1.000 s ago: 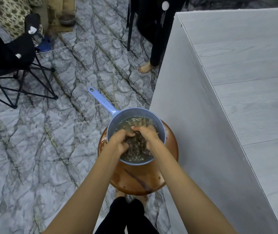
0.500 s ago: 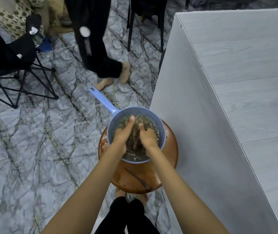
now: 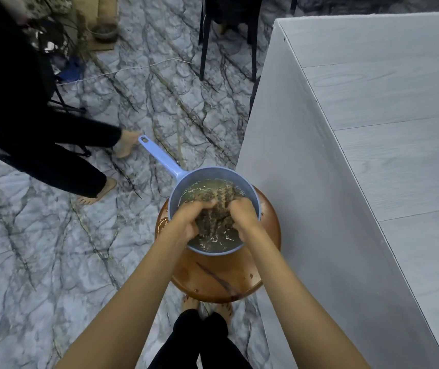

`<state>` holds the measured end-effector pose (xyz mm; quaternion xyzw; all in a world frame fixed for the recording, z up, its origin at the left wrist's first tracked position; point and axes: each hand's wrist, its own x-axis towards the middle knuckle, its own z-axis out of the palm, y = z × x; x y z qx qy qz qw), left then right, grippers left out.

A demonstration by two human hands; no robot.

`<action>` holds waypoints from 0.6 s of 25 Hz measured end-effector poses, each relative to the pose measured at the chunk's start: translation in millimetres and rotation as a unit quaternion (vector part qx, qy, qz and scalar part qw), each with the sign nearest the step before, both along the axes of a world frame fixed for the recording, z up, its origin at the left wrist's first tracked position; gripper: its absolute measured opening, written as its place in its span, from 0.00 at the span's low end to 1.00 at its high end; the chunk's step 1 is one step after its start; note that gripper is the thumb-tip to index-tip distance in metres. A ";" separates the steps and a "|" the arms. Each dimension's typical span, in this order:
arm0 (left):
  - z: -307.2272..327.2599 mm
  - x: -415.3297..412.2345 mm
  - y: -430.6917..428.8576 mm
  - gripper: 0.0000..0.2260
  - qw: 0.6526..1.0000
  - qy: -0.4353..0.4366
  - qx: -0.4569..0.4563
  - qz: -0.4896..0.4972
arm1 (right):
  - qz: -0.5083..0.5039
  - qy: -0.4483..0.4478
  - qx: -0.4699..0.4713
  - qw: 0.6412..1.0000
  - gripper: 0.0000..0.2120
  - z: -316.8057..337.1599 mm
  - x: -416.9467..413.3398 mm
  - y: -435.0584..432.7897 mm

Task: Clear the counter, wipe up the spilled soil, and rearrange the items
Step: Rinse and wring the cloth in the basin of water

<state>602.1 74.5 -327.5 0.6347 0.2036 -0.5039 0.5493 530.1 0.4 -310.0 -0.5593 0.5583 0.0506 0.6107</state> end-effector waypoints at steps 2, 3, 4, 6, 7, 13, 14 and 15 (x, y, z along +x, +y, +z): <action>-2.4 -2.2 0.4 0.16 0.999 -0.030 0.010 0.028 | -0.037 -0.038 0.050 0.997 0.16 -4.0 2.3 5.5; -4.4 -3.7 -0.7 0.15 0.996 -0.058 0.024 0.057 | -0.036 -0.039 0.048 0.997 0.25 -5.9 2.3 9.9; -7.6 -6.2 -2.5 0.15 0.993 -0.077 0.037 0.079 | -0.035 -0.037 0.029 0.998 0.33 -7.6 2.0 14.1; -7.3 -11.1 -7.0 0.15 0.987 -0.084 0.062 0.119 | -0.023 -0.022 -0.039 0.999 0.36 -10.5 1.3 17.4; -6.9 -11.2 -8.2 0.15 0.985 -0.077 0.065 0.142 | -0.011 -0.007 -0.075 0.997 0.33 -11.1 0.4 16.7; -2.6 -12.8 -3.0 0.06 0.996 -0.085 0.014 0.029 | 0.014 0.050 -0.130 0.990 0.18 -11.5 7.8 11.0; -3.6 -14.0 -1.7 0.06 0.993 -0.112 0.040 0.028 | 0.010 0.060 -0.123 0.991 0.17 -13.0 8.7 10.2; -2.4 -15.0 -1.3 0.08 0.988 -0.131 0.063 0.047 | 0.007 0.066 -0.117 0.991 0.16 -12.4 9.7 9.6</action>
